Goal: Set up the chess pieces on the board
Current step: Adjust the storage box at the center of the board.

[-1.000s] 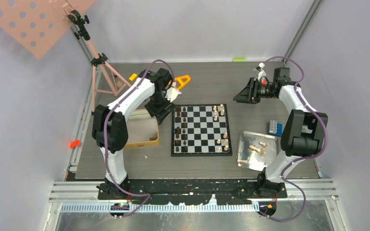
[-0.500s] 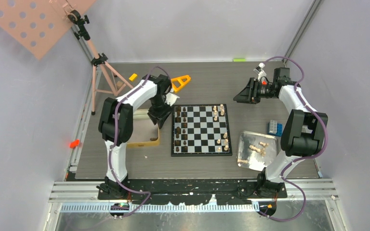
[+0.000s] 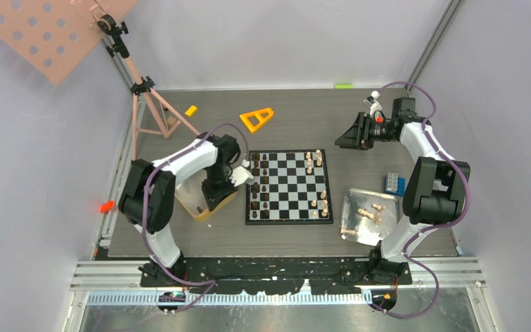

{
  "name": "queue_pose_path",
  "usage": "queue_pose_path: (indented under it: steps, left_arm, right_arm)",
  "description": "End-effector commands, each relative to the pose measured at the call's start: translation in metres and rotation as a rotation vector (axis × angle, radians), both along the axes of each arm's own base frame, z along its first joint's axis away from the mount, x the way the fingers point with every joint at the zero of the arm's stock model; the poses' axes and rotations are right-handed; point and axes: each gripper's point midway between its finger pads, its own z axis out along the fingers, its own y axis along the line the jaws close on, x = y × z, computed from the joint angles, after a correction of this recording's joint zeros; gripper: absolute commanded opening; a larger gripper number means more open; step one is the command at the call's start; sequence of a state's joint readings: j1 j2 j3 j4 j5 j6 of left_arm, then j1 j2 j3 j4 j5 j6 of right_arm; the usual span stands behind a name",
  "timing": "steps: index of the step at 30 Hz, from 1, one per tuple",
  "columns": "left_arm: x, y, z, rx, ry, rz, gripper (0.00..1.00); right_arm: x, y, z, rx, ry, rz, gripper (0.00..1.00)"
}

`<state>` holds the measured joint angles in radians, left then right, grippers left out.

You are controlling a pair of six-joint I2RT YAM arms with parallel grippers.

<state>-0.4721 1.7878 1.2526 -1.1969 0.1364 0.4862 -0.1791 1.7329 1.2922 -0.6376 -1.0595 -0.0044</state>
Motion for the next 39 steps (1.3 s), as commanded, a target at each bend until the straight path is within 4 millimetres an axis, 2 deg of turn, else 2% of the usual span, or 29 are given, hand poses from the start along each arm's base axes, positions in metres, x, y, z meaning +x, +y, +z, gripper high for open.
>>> queue_pose_path:
  steps: [1,4,7,10,13,16,18,20,25,34,36,39]
  left_arm:
    - [-0.028,0.029,0.013,0.046,0.018,-0.199,0.17]
    - [-0.035,0.047,0.016,0.079,-0.018,-0.278,0.16]
    - [-0.028,0.061,0.023,0.116,-0.113,-0.348,0.26]
    - [-0.019,0.061,0.035,0.086,-0.188,-0.350,0.40]
    - [-0.009,0.049,0.049,-0.019,-0.214,-0.260,0.46]
    - [0.019,0.049,0.061,-0.064,-0.306,-0.122,0.60]
    - [0.041,0.062,0.064,-0.024,-0.373,-0.019,0.69]
    - [0.060,0.078,0.063,0.024,-0.419,0.062,0.72]
    - [0.092,0.104,0.054,0.085,-0.456,0.197,0.75]
    - [0.134,0.121,0.013,0.175,-0.450,0.173,0.75]
    - [0.138,0.123,0.005,0.183,-0.437,0.152,0.72]
    - [0.140,0.120,-0.002,0.169,-0.413,0.122,0.58]
  right_arm:
    - [0.006,-0.003,0.005,-0.003,-0.028,0.011,0.46]
    - [0.006,-0.003,0.004,-0.008,-0.027,0.012,0.47]
    - [0.006,-0.003,0.003,-0.008,-0.021,0.015,0.46]
    - [0.007,-0.003,0.001,-0.009,-0.016,0.018,0.46]
    - [0.006,-0.003,0.001,-0.009,-0.016,0.022,0.46]
    - [0.006,-0.003,0.003,-0.005,-0.021,0.027,0.46]
    - [0.005,-0.002,0.004,-0.002,-0.023,0.029,0.46]
    - [0.005,-0.002,0.004,0.003,-0.022,0.032,0.46]
    - [0.004,-0.001,0.005,0.016,-0.018,0.037,0.46]
    - [0.003,-0.001,0.009,0.014,-0.026,0.035,0.46]
    - [0.003,-0.001,0.009,0.011,-0.025,0.034,0.46]
    - [0.002,-0.001,0.009,0.006,-0.025,0.032,0.46]
